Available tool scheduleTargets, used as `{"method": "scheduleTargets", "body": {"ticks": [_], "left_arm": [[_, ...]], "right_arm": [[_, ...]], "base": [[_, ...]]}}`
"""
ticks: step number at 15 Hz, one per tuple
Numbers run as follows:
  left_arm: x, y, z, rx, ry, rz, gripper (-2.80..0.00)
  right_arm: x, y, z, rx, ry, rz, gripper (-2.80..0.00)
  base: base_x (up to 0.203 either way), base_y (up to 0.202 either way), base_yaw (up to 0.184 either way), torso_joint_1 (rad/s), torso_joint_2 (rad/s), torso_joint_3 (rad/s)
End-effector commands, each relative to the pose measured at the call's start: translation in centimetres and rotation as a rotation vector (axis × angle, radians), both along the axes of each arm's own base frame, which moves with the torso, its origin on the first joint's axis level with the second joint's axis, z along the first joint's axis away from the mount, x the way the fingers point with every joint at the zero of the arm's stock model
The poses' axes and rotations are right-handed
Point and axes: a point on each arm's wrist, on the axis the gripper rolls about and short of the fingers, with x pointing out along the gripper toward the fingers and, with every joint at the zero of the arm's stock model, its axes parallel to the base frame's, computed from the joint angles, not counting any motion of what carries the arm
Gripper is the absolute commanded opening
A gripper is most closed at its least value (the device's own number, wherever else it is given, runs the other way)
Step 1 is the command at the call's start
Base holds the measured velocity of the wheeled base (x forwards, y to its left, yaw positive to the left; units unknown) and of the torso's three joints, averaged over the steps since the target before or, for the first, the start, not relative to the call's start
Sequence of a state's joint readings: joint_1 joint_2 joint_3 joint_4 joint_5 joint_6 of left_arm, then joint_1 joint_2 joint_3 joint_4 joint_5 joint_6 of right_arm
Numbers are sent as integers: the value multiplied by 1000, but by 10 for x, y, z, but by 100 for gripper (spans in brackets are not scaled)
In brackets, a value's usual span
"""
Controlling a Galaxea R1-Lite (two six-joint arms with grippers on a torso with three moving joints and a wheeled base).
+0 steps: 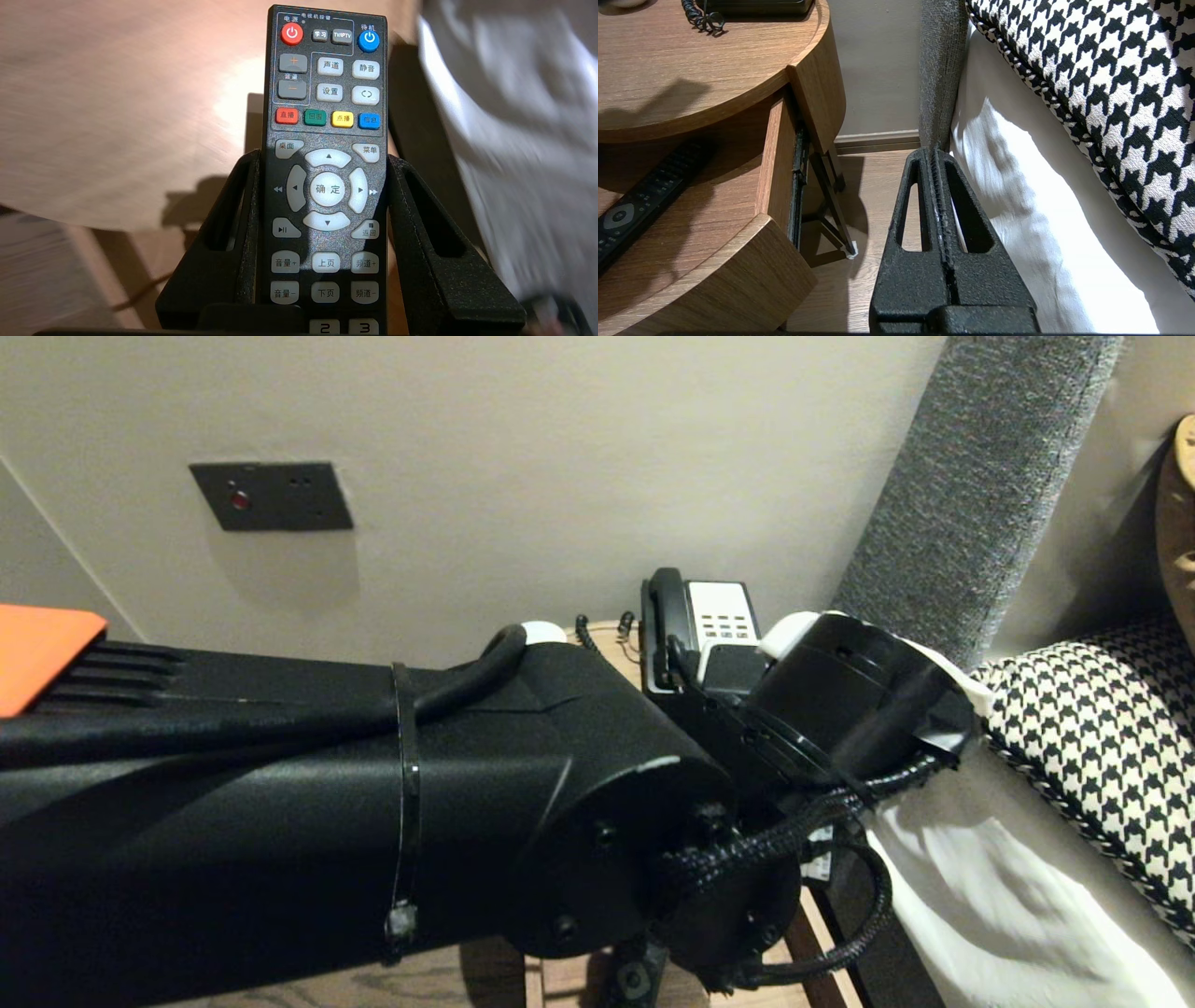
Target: Put the remote controls on the table in the drawer one by one
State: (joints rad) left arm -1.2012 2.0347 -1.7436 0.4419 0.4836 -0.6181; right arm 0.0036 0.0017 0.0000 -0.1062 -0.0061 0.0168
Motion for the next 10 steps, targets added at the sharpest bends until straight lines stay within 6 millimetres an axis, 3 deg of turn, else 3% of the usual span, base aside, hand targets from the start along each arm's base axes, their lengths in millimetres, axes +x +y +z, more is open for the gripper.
{"method": "scheduleTargets", "body": {"ticks": [1, 4, 10], "left_arm": [[-11, -11, -10, 14, 30, -53, -280], [-29, -23, -18, 29, 35, -108, -280], [-28, -43, -44, 75, 47, -123, -280]], "right_arm": [[3, 0, -11, 0, 40, 0, -280], [3, 0, -11, 0, 40, -1, -280], [3, 0, -11, 0, 40, -1, -280]], "base": [[0, 0, 0, 0, 0, 0], [0, 0, 0, 0, 0, 0], [0, 0, 0, 0, 0, 0]]}}
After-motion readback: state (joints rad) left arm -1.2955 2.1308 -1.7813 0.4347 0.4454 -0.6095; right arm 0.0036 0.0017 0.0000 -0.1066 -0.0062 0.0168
